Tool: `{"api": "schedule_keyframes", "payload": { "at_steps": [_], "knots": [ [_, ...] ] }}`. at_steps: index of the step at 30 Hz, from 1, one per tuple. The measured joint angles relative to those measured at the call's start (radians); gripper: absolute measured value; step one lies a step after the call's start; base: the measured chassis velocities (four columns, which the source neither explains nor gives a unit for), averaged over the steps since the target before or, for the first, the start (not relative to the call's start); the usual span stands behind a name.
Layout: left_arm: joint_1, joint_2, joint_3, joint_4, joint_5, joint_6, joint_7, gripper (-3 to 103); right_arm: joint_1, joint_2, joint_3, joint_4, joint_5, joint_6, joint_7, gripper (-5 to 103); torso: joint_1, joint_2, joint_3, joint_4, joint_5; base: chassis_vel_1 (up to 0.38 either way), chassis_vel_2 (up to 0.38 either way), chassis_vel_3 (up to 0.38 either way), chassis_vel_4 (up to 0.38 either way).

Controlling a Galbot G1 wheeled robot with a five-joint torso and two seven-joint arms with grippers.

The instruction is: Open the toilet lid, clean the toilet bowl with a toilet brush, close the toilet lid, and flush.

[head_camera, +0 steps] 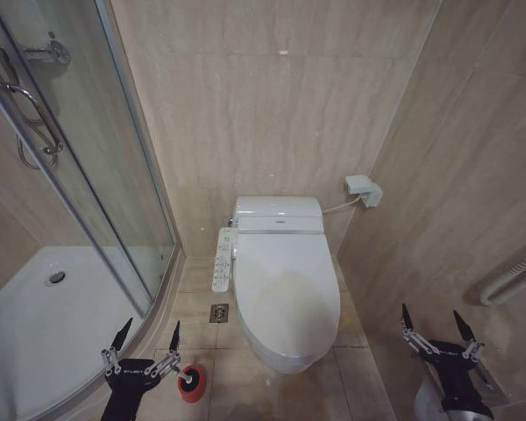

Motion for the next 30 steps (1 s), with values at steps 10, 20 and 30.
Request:
{"api": "schedule_keyframes", "payload": {
  "at_steps": [10, 20, 30],
  "knots": [
    [0.0, 0.0, 0.0, 0.0, 0.0, 0.0, 0.0, 99, 0.0, 0.0, 0.0, 0.0, 0.0, 0.0, 0.0, 100, 0.0, 0.0, 0.0, 0.0, 0.0, 0.0, 0.0, 0.0, 0.0],
    [0.0, 0.0, 0.0, 0.0, 0.0, 0.0, 0.0, 99, 0.0, 0.0, 0.0, 0.0, 0.0, 0.0, 0.0, 100, 0.0, 0.0, 0.0, 0.0, 0.0, 0.0, 0.0, 0.0, 0.0],
    [0.0, 0.0, 0.0, 0.0, 0.0, 0.0, 0.0, 99, 0.0, 0.0, 0.0, 0.0, 0.0, 0.0, 0.0, 100, 0.0, 0.0, 0.0, 0.0, 0.0, 0.0, 0.0, 0.0, 0.0]
  ]
}}
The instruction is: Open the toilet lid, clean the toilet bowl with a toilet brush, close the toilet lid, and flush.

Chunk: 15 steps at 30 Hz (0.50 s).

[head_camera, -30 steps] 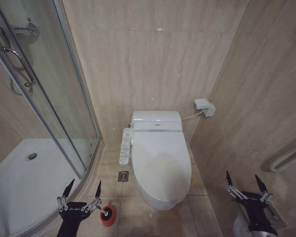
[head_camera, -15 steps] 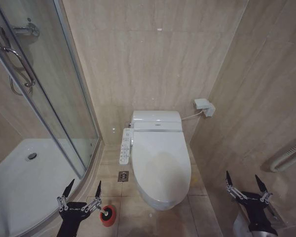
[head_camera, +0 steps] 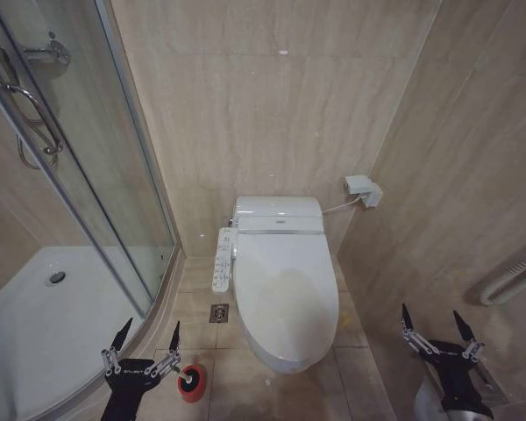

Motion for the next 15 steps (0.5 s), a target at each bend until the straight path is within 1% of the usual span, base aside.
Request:
{"api": "schedule_keyframes", "payload": {
  "at_steps": [15],
  "knots": [
    [0.0, 0.0, 0.0, 0.0, 0.0, 0.0, 0.0, 99, 0.0, 0.0, 0.0, 0.0, 0.0, 0.0, 0.0, 100, 0.0, 0.0, 0.0, 0.0, 0.0, 0.0, 0.0, 0.0, 0.0]
  ]
}}
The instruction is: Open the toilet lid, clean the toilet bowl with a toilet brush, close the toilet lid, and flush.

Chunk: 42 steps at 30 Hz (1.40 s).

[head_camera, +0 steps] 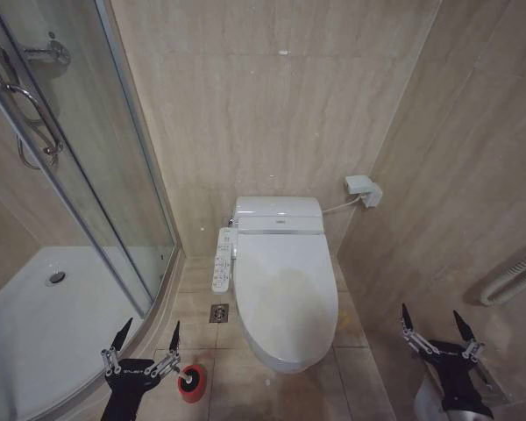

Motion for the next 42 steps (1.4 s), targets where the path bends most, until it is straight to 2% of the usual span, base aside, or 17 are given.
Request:
{"api": "schedule_keyframes", "payload": {
  "at_steps": [23, 25, 28, 29, 31, 36, 39, 41, 42],
  "knots": [
    [-0.011, 0.001, -0.002, 0.003, -0.005, 0.006, 0.0, 99, 0.0, 0.0, 0.0, 0.0, 0.0, 0.0, 0.0, 100, 0.0, 0.0, 0.0, 0.0, 0.0001, 0.0, 0.0, 0.0, 0.0],
    [-0.034, 0.003, -0.008, 0.011, -0.017, 0.023, 0.0, 99, 0.0, 0.0, 0.0, 0.0, 0.0, 0.0, 0.0, 100, 0.0, 0.0, 0.0, 0.0002, 0.0002, 0.0, 0.0, 0.0, 0.0],
    [-0.134, 0.012, -0.035, 0.051, -0.072, 0.095, -0.001, 99, 0.0, 0.0, 0.0, 0.0, 0.0, 0.0, 0.0, 100, 0.0, 0.0, 0.0, 0.0, 0.0, 0.0, 0.0, 0.0, 0.0],
    [-0.134, 0.012, -0.035, 0.051, -0.072, 0.095, -0.001, 99, 0.0, 0.0, 0.0, 0.0, 0.0, 0.0, 0.0, 100, 0.0, 0.0, 0.0, 0.0, 0.0, 0.0, 0.0, 0.0, 0.0],
    [-0.209, 0.02, -0.056, 0.083, -0.114, 0.151, -0.003, 100, 0.0, 0.0, 0.0, 0.0, 0.0, 0.0, 0.0, 100, 0.0, 0.0, 0.0, 0.0, -0.0001, 0.0, 0.0, 0.0, 0.0],
    [-0.283, 0.025, -0.072, 0.103, -0.145, 0.193, -0.004, 100, 0.0, 0.0, 0.0, 0.0, 0.0, 0.0, 0.0, 100, 0.0, 0.0, 0.0, -0.0001, -0.0001, 0.0, 0.0, 0.0, 0.0],
    [-0.372, 0.034, -0.104, 0.133, -0.191, 0.261, -0.001, 98, 0.0, 0.0, 0.0, 0.0, 0.0, 0.0, 0.0, 100, 0.0, 0.0, 0.0, 0.0001, -0.0004, 0.0, 0.0, 0.0, 0.0],
    [-0.393, 0.036, -0.111, 0.139, -0.202, 0.277, -0.001, 98, 0.0, 0.0, 0.0, 0.0, 0.0, 0.0, 0.0, 100, 0.0, 0.0, 0.0, 0.0001, -0.0002, 0.0, 0.0, 0.0, 0.0],
    [-0.436, 0.04, -0.126, 0.154, -0.225, 0.309, 0.001, 98, 0.0, 0.0, 0.0, 0.0, 0.0, 0.0, 0.0, 100, 0.0, 0.0, 0.0, 0.0, 0.0001, 0.0, 0.0, 0.0, 0.0]
  ]
}}
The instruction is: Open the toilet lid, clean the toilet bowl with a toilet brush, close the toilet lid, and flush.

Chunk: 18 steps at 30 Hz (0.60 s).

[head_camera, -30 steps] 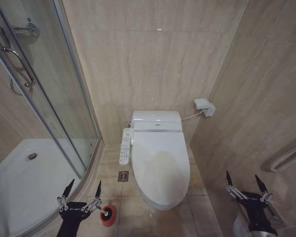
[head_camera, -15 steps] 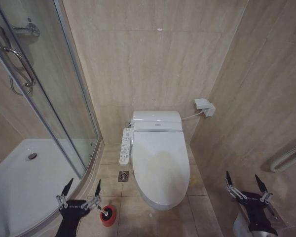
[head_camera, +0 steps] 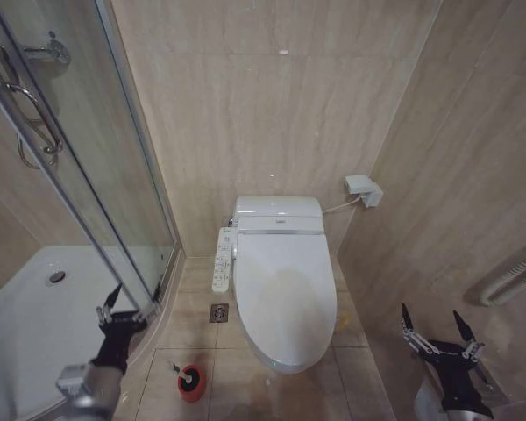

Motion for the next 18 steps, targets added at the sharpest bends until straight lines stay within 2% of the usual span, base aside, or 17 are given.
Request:
{"api": "schedule_keyframes", "payload": {
  "at_steps": [1, 2, 3, 5, 8, 9, 17, 18],
  "knots": [
    [-0.04, 0.004, -0.014, 0.013, -0.021, 0.031, 0.002, 98, 0.0, 0.0, 0.0, 0.0, 0.0, 0.0, 0.0, 100, 0.0, 0.0, 0.0, 0.0, -0.0004, 0.0, 0.0, 0.0, 0.0],
    [-0.04, 0.004, -0.014, 0.013, -0.021, 0.031, 0.002, 98, 0.0, 0.0, 0.0, 0.0, 0.0, 0.0, 0.0, 100, 0.0, 0.0, 0.0, 0.0, -0.0004, 0.0, 0.0, 0.0, 0.0],
    [-0.075, 0.007, -0.025, 0.023, -0.039, 0.056, 0.003, 81, 0.0, 0.0, 0.0, 0.0, 0.0, 0.0, 0.0, 100, 0.0, 0.0, 0.0, 0.0, -0.0002, 0.0, 0.0, 0.0, 0.0],
    [-0.14, 0.013, -0.048, 0.046, -0.073, 0.105, 0.006, 81, 0.0, 0.0, 0.0, 0.0, 0.0, 0.0, 0.0, 100, 0.0, 0.0, 0.0, 0.0, -0.0003, 0.0, 0.0, 0.0, 0.0],
    [-0.173, 0.017, -0.06, 0.055, -0.09, 0.129, 0.008, 81, 0.0, 0.0, 0.0, 0.0, 0.0, 0.0, 0.0, 100, 0.0, 0.0, 0.0, -0.0004, 0.0, 0.0, 0.0, 0.0, 0.0],
    [-0.178, 0.017, -0.061, 0.057, -0.093, 0.135, 0.008, 61, 0.0, 0.0, 0.0, 0.0, 0.0, 0.0, 0.0, 100, 0.0, 0.0, 0.0, 0.0, -0.0001, 0.0, 0.0, 0.0, 0.0],
    [-0.183, 0.018, -0.063, 0.064, -0.095, 0.135, 0.011, 61, 0.0, 0.0, 0.0, 0.0, 0.0, 0.0, 0.0, 100, 0.0, 0.0, 0.0, 0.0, -0.0002, 0.0, 0.0, 0.0, 0.0],
    [-0.186, 0.021, -0.063, 0.081, -0.095, 0.117, 0.02, 70, 0.0, 0.0, 0.0, 0.0, 0.0, 0.0, 0.0, 100, 0.0, 0.0, 0.0, 0.0, 0.0, 0.0, 0.0, 0.0, 0.0]
  ]
}}
